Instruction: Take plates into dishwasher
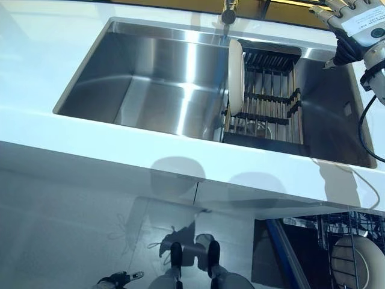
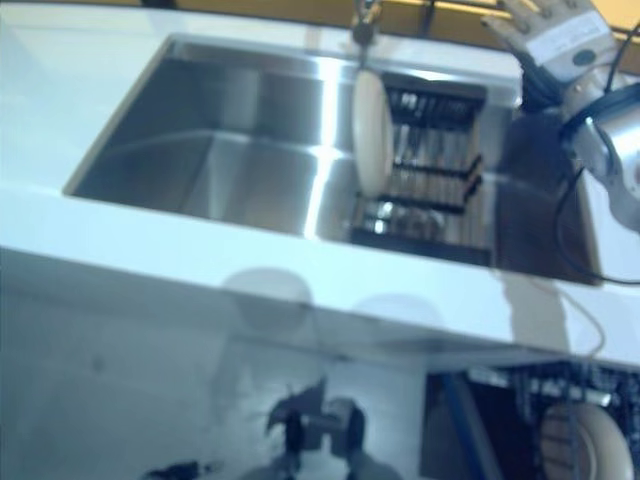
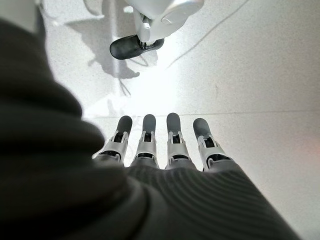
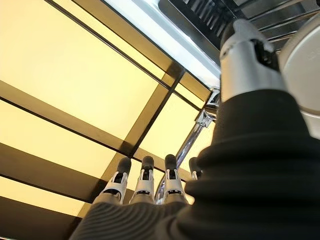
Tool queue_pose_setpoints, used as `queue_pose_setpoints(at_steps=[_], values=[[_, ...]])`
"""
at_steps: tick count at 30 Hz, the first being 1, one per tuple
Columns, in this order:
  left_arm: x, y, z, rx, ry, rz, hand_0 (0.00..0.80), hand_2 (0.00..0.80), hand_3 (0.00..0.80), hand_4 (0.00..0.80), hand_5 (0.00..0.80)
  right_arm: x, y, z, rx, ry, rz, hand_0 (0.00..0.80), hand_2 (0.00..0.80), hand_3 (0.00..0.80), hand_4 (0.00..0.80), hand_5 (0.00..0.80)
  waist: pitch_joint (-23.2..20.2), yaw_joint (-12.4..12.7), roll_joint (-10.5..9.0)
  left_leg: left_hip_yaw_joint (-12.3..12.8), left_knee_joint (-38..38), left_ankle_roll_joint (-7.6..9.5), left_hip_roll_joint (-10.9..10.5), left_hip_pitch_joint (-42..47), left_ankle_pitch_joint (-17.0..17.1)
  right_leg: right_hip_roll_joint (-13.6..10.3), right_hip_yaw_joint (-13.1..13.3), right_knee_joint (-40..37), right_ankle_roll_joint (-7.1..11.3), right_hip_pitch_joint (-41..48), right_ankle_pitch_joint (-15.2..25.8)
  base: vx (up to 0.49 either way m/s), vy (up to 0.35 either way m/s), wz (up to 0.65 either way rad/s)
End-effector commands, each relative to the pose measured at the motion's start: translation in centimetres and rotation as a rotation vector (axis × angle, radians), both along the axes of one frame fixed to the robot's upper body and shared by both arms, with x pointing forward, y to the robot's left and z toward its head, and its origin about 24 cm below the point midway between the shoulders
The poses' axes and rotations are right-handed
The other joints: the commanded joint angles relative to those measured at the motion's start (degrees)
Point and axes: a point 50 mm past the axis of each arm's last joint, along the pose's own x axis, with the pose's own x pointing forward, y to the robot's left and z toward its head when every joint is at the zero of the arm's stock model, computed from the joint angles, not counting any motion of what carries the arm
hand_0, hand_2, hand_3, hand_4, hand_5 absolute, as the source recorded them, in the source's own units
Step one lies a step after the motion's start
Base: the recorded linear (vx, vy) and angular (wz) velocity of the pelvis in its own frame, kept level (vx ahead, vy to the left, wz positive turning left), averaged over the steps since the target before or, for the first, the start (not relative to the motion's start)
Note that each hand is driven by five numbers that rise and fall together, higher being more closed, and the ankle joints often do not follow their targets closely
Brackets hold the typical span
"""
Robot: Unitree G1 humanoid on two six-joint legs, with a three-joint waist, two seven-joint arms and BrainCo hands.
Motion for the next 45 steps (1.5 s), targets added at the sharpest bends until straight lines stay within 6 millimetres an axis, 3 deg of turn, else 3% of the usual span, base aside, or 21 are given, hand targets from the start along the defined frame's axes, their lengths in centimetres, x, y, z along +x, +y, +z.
queue_pose_setpoints(at_steps=[1,14,21,45], values=[[-0.4,1.0,0.2,0.030,0.012,-0.007,0.000,0.000,0.000,0.000,0.000,-1.3,1.2,3.6,-0.080,-0.116,0.003,0.000,0.000,0.000,0.000,0.000,-0.1,1.3,-1.61,0.0,-0.2,0.10,0.3,-1.1,-1.6,0.2,0.5,0.0,3.81,0.8,-2.2,0.000,0.000,0.00],[-0.1,1.1,0.3,0.054,-0.015,0.021,0.000,0.000,0.000,0.000,0.000,-1.6,6.5,2.5,-0.440,-0.110,0.051,0.000,0.000,0.000,0.000,0.000,-0.5,1.7,-2.29,0.1,-0.2,0.17,0.5,-0.5,-1.9,0.0,0.3,0.1,4.00,1.5,-2.5,0.000,0.000,0.00],[-0.8,1.1,0.0,0.053,0.000,0.034,0.000,0.000,0.000,0.000,0.000,-2.3,8.9,1.7,-0.502,-0.055,0.113,0.000,0.000,0.000,0.000,0.000,-1.5,2.0,-2.84,0.1,-0.2,0.10,0.5,0.3,-2.2,-0.1,-0.1,-0.1,4.05,2.5,-2.8,0.013,0.004,0.01],[-1.8,1.4,-0.2,0.073,0.026,0.038,0.000,0.000,0.000,0.000,0.000,-1.9,10.1,1.7,-0.473,-0.034,0.135,0.000,0.000,0.000,0.000,0.000,-2.8,3.0,-4.18,-0.4,-0.2,0.03,0.5,1.0,-2.6,0.0,-0.3,-0.1,4.04,3.3,-3.3,0.005,0.001,0.02]])
